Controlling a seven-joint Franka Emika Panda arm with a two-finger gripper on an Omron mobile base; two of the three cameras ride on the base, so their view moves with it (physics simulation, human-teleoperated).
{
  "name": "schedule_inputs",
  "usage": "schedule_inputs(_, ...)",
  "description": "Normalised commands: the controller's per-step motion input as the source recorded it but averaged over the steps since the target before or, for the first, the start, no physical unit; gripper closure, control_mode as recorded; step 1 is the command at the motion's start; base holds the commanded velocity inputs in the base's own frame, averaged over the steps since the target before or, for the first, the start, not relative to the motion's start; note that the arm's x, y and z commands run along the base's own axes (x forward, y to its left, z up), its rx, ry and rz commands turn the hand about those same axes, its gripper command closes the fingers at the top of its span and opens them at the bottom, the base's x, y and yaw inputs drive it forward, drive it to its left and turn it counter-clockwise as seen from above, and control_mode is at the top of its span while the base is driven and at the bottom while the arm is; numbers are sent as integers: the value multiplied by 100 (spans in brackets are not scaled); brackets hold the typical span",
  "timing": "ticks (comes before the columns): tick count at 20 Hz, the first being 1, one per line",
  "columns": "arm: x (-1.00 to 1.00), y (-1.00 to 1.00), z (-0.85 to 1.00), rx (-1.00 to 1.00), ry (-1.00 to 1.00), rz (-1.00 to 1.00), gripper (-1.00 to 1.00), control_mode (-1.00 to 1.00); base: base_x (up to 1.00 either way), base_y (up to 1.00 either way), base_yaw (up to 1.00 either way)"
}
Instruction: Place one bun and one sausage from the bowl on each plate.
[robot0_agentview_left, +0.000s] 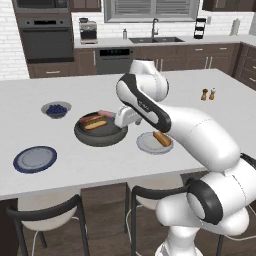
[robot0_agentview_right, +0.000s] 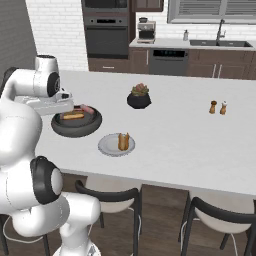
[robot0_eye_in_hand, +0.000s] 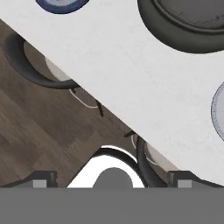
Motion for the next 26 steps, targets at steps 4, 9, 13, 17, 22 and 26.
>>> schedule_inputs(4, 0, 0, 0, 0, 0, 0, -100, 100, 0, 45, -8)
schedule_inputs(9, 0, 0, 0, 0, 0, 0, -100, 100, -2, 62, -17)
schedule_inputs(13, 0, 0, 0, 0, 0, 0, -100, 100, 1, 95, -25)
schedule_inputs(17, 0, 0, 0, 0, 0, 0, -100, 100, 54, 52, -11)
schedule_inputs(22, 0, 0, 0, 0, 0, 0, -100, 100, 100, -12, 2)
schedule_inputs(26, 0, 0, 0, 0, 0, 0, -100, 100, 78, -38, 2)
